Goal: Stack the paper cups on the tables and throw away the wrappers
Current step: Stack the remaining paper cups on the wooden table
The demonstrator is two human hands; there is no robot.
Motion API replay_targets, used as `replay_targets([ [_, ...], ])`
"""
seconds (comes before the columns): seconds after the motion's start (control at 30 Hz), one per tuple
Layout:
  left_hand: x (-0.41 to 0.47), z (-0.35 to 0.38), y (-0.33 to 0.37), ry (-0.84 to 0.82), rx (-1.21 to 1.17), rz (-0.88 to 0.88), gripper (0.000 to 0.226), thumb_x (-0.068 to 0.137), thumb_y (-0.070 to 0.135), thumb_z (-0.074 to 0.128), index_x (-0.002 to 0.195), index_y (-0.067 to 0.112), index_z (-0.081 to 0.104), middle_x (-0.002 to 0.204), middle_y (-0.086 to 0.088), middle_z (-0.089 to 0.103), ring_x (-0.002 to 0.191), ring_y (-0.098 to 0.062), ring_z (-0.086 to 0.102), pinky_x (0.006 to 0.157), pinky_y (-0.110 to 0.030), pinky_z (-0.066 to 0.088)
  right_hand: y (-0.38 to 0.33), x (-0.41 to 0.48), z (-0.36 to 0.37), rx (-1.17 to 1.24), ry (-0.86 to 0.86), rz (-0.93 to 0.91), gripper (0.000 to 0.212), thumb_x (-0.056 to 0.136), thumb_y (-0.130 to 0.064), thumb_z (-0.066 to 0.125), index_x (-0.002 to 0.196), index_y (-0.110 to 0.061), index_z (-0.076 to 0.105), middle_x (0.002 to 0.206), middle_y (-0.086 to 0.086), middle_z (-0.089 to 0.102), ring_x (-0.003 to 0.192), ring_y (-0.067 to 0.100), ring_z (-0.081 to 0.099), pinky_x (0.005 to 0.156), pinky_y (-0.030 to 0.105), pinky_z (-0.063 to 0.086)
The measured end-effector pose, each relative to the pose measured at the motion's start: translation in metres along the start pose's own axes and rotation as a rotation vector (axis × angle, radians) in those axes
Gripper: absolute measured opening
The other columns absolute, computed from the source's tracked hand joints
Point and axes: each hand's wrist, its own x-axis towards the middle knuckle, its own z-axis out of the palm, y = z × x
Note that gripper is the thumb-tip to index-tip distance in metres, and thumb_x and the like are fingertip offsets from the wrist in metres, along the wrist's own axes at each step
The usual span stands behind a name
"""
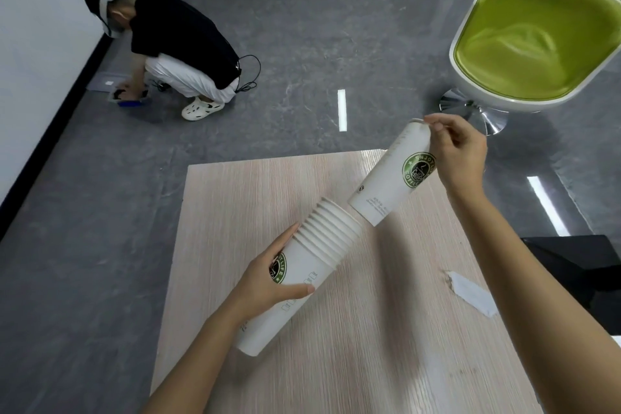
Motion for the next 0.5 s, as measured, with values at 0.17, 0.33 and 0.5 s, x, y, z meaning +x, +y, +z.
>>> replay_targets([
  [0.17, -0.012, 0.003, 0.000, -0.029, -0.010, 0.005, 0.099, 0.067, 0.023, 0.089, 0.144, 0.049, 0.034, 0.138, 0.030, 0.049, 0.119, 0.009, 0.052, 0.091, -0.014, 0.047, -0.012, -0.026, 0.013, 0.086, -0.053, 0.018, 0.021, 0.090, -0.002, 0.052, 0.088, -0.014, 0.069, 0.081, -0.005, 0.066, 0.071, -0.001, 0.057, 0.068, 0.013, 0.042],
  [0.33, -0.022, 0.005, 0.002, -0.019, -0.034, 0.023, 0.098, 0.065, 0.026, 0.090, 0.144, 0.049, 0.035, 0.135, 0.029, 0.052, 0.115, 0.009, 0.055, 0.088, -0.012, 0.048, -0.015, -0.051, 0.021, 0.105, -0.104, 0.047, 0.020, 0.090, -0.006, 0.053, 0.088, -0.017, 0.070, 0.083, -0.003, 0.068, 0.077, 0.011, 0.059, 0.070, 0.024, 0.045],
  [0.5, -0.024, 0.006, 0.008, 0.003, -0.058, 0.040, 0.102, 0.056, 0.045, 0.087, 0.144, 0.051, 0.034, 0.136, 0.026, 0.052, 0.116, 0.006, 0.055, 0.092, -0.020, 0.048, -0.022, -0.075, 0.028, 0.115, -0.179, 0.083, 0.020, 0.091, -0.008, 0.054, 0.090, -0.019, 0.070, 0.088, 0.000, 0.071, 0.084, 0.015, 0.063, 0.076, 0.034, 0.050],
])
